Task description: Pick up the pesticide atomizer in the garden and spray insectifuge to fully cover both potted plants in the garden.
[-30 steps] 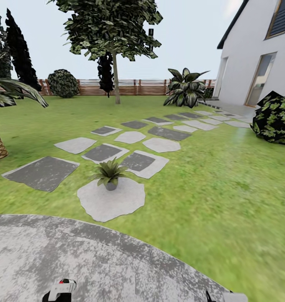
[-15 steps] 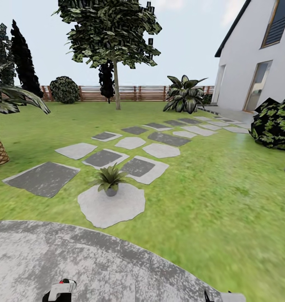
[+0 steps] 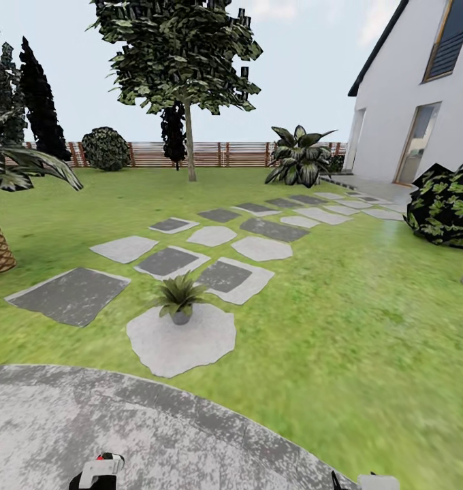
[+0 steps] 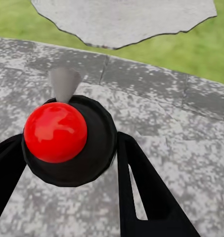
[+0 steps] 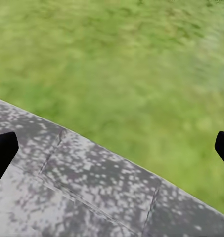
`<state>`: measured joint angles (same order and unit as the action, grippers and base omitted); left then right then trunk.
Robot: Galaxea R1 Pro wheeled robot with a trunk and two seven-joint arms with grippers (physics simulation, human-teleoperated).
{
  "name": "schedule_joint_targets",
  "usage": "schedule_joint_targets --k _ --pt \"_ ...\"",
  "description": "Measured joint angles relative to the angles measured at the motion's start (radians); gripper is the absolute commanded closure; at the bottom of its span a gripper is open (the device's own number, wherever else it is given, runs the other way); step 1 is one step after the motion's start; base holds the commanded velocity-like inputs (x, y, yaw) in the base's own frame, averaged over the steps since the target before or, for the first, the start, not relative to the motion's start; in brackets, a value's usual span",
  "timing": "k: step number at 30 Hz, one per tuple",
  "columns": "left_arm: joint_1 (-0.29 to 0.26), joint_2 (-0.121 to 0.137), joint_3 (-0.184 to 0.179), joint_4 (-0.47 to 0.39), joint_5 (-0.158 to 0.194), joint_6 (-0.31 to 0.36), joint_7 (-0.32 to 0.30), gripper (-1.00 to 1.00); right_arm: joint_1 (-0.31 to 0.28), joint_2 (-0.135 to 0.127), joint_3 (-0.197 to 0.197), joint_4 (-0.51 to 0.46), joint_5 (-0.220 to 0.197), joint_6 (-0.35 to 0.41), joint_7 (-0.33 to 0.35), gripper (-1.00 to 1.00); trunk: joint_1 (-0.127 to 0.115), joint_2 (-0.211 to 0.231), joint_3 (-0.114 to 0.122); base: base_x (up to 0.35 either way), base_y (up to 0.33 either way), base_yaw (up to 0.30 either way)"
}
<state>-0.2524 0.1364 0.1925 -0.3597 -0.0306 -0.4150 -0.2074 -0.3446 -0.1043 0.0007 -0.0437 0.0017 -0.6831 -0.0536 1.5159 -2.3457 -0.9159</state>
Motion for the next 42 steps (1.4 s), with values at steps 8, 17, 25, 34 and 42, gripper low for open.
schedule_joint_targets --k 8,17,25,34,42 --pt "0.000 0.001 0.000 0.000 0.001 0.000 0.000 1.00 0.000 0.002 0.000 0.000 0.001 0.000 0.000 -1.00 -0.031 0.056 0.025 0.000 0.000 0.213" --pt "0.000 0.000 0.000 -0.001 0.001 0.000 0.000 1.00 0.000 0.025 0.000 -0.001 -0.001 0.000 -0.003 -1.00 -0.050 0.091 0.032 0.000 0.000 0.186" --pt "0.000 0.000 0.000 -0.002 -0.001 0.000 0.000 1.00 0.000 0.028 0.000 -0.001 -0.001 0.000 -0.003 -1.00 -0.050 0.091 0.022 0.113 0.009 0.140" --pt "0.000 -0.001 0.000 -0.002 0.000 0.000 0.000 1.00 0.000 0.028 0.000 -0.001 -0.001 0.000 -0.003 -1.00 -0.051 0.091 0.009 0.315 0.098 0.124" --pt "0.000 -0.001 0.000 -0.002 0.000 0.000 0.000 1.00 0.000 0.028 0.000 -0.001 -0.001 0.000 -0.003 -1.00 -0.051 0.091 -0.003 0.325 0.104 0.121"
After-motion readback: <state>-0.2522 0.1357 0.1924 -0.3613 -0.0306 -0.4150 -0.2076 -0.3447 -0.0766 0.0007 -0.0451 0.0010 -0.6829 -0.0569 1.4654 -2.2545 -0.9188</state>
